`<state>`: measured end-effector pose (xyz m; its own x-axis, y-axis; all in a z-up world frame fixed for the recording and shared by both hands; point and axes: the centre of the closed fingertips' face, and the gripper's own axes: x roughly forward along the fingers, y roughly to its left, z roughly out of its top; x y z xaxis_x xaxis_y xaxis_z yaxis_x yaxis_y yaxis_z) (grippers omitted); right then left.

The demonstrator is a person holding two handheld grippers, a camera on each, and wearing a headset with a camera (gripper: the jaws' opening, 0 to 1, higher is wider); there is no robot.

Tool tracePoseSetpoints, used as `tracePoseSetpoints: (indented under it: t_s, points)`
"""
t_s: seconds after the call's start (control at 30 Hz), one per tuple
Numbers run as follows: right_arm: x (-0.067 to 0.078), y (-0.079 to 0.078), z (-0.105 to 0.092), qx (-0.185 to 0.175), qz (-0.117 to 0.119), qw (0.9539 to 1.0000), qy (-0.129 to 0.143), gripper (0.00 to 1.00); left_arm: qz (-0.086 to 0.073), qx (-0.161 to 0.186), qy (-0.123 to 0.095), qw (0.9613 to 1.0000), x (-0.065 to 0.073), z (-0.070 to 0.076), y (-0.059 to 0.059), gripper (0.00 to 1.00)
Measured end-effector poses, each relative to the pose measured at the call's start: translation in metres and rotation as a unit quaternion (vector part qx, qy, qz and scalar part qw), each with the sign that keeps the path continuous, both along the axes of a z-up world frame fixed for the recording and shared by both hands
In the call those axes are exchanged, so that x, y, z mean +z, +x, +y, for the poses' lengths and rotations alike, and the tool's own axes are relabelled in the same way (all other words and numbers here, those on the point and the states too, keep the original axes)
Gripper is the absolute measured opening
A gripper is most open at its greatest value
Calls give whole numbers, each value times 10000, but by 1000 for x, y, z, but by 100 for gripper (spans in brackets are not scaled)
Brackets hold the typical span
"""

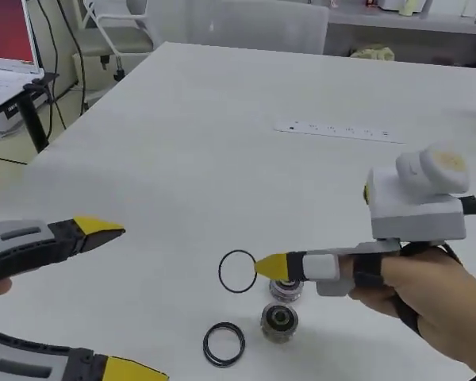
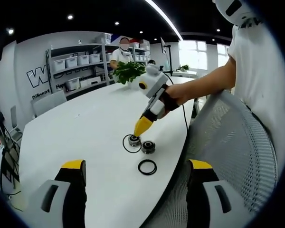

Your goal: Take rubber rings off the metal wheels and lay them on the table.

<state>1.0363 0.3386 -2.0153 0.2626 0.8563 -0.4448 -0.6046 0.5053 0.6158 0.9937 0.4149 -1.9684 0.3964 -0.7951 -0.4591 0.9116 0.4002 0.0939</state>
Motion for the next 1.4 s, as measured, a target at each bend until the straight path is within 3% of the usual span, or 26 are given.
tracePoseSetpoints:
  t_s: [0.27,0.7,1.4]
  points:
    - [-19,-19,12,372,276,9988,-124,0,83,84,-6,9999,-8,3,-2,84]
    - [-44,-29,9,540,607,9954,-507,0,106,126,20,9999,-11,4,-1,83]
    - [-55,-28,4,440,605,9938,-822,0,143,112,106,9998,-17,3,-1,82]
